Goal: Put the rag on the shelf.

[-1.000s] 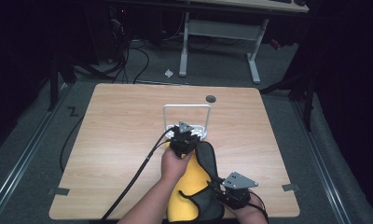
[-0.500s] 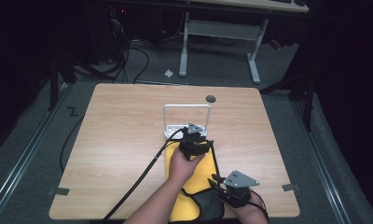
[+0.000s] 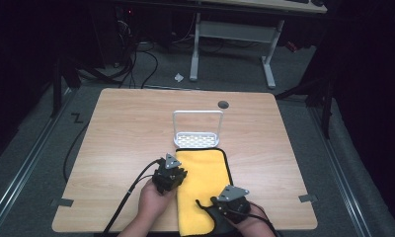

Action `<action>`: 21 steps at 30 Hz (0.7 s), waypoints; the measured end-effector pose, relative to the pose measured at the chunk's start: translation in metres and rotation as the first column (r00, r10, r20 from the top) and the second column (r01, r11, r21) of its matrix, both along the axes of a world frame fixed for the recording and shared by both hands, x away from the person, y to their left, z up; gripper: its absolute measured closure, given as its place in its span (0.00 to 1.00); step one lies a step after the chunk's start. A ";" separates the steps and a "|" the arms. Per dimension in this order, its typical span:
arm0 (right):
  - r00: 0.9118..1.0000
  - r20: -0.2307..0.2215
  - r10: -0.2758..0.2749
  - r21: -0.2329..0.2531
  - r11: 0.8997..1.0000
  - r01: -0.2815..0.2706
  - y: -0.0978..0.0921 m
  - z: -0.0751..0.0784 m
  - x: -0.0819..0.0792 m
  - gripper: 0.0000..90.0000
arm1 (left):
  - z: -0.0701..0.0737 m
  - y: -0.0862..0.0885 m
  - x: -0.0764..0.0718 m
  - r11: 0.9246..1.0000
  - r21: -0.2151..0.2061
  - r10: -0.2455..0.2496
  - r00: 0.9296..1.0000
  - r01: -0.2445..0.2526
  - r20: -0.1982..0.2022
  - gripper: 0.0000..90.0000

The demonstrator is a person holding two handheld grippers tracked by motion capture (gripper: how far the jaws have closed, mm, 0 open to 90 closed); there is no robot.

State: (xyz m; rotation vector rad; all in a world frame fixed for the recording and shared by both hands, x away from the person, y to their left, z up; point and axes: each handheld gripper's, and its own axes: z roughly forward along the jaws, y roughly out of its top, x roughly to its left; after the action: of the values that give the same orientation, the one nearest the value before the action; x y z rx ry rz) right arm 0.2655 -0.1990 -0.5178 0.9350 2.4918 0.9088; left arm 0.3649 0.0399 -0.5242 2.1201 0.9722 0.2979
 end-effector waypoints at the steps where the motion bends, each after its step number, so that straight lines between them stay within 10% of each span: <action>1: 1.000 0.000 0.000 0.000 1.000 0.000 0.000 0.000 0.000 1.00 | 0.000 0.000 0.000 1.000 0.000 0.000 1.000 0.000 0.000 0.87; 10: 0.992 0.037 -0.117 0.030 0.993 0.115 -0.046 0.012 -0.029 0.99 | -0.004 -0.003 0.001 0.999 0.031 -0.017 0.999 0.016 0.035 0.89; 21: 0.994 0.052 -0.101 0.045 0.994 0.099 -0.020 0.010 0.010 0.96 | -0.004 0.020 0.010 0.999 0.013 0.043 0.999 -0.044 0.027 0.89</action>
State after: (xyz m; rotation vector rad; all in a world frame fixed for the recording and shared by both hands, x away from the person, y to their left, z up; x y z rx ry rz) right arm 0.2754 -0.2194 -0.5080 1.0250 2.3663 0.9451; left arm 0.3745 0.0600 -0.5284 2.1044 1.0039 0.3552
